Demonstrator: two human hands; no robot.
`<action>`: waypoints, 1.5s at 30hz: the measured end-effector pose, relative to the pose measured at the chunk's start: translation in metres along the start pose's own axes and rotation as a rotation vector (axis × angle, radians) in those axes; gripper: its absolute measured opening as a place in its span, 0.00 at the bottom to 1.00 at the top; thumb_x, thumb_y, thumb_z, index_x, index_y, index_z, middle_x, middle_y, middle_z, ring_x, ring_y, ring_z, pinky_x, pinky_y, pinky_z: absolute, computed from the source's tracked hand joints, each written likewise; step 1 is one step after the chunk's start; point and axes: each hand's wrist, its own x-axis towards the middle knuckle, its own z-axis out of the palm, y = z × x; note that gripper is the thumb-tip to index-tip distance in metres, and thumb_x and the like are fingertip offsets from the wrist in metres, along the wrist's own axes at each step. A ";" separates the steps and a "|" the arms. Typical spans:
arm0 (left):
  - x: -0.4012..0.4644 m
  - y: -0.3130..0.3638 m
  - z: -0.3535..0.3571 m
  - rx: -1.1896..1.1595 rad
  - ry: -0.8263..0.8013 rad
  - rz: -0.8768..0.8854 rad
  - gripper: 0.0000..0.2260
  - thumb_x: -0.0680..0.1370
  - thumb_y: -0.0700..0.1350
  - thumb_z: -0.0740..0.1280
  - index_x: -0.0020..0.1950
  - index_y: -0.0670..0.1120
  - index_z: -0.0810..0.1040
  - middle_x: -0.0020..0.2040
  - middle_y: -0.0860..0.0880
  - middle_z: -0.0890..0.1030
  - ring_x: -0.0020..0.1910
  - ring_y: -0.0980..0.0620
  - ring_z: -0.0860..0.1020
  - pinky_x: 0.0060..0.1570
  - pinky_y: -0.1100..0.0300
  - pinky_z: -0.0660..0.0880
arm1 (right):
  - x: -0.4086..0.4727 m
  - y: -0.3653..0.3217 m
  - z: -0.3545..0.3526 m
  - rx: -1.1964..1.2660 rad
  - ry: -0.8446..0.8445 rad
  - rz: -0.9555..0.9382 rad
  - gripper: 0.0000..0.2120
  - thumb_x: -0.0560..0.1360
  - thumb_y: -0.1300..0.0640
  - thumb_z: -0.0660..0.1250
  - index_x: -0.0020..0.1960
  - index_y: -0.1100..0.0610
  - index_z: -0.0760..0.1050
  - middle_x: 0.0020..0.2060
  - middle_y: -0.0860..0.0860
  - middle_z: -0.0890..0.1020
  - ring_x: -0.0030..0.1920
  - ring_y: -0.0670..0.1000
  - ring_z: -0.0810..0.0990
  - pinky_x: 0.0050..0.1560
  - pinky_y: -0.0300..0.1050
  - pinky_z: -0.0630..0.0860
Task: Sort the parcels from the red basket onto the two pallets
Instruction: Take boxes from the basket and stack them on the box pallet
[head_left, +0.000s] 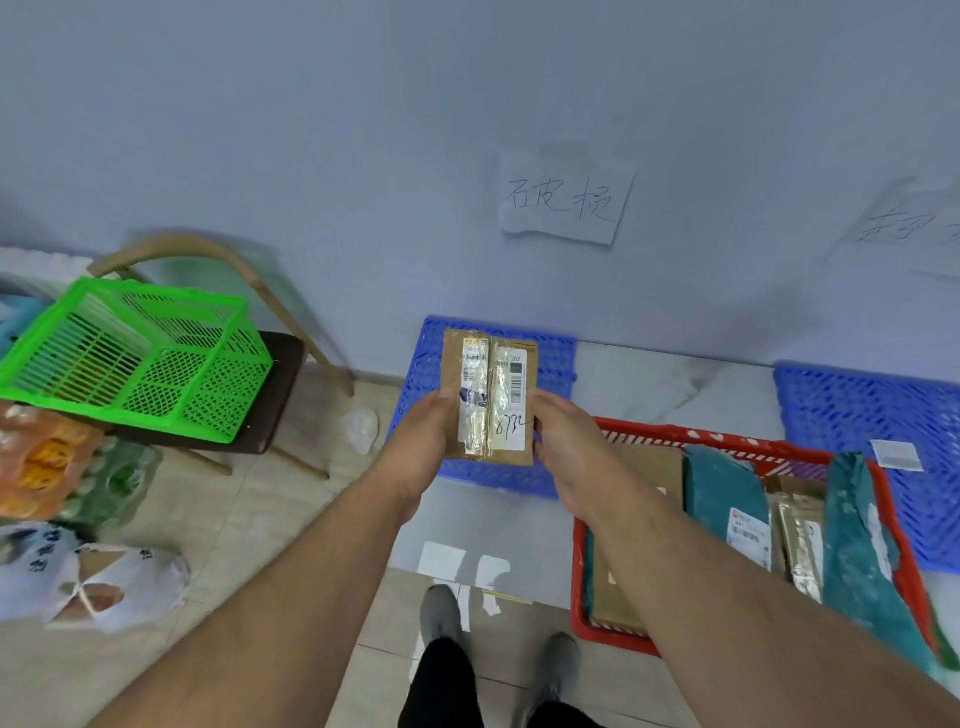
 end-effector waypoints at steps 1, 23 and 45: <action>0.008 0.000 -0.004 -0.004 0.004 -0.013 0.16 0.87 0.56 0.54 0.54 0.59 0.82 0.53 0.61 0.86 0.58 0.62 0.80 0.66 0.56 0.67 | 0.008 0.000 0.005 0.006 0.003 0.006 0.16 0.82 0.49 0.64 0.64 0.49 0.84 0.55 0.48 0.90 0.57 0.50 0.88 0.72 0.60 0.78; 0.359 -0.042 -0.104 0.082 -0.115 -0.156 0.07 0.85 0.52 0.65 0.60 0.58 0.81 0.56 0.57 0.87 0.57 0.56 0.84 0.52 0.60 0.76 | 0.316 0.003 0.130 0.130 0.162 0.183 0.14 0.86 0.58 0.61 0.63 0.54 0.84 0.55 0.53 0.90 0.57 0.54 0.88 0.51 0.45 0.83; 0.468 -0.076 -0.113 0.172 -0.188 -0.166 0.15 0.85 0.41 0.64 0.66 0.59 0.77 0.58 0.58 0.86 0.57 0.58 0.83 0.45 0.68 0.73 | 0.412 0.008 0.153 0.210 0.208 0.238 0.14 0.84 0.56 0.62 0.60 0.57 0.84 0.36 0.49 0.89 0.36 0.47 0.85 0.39 0.42 0.79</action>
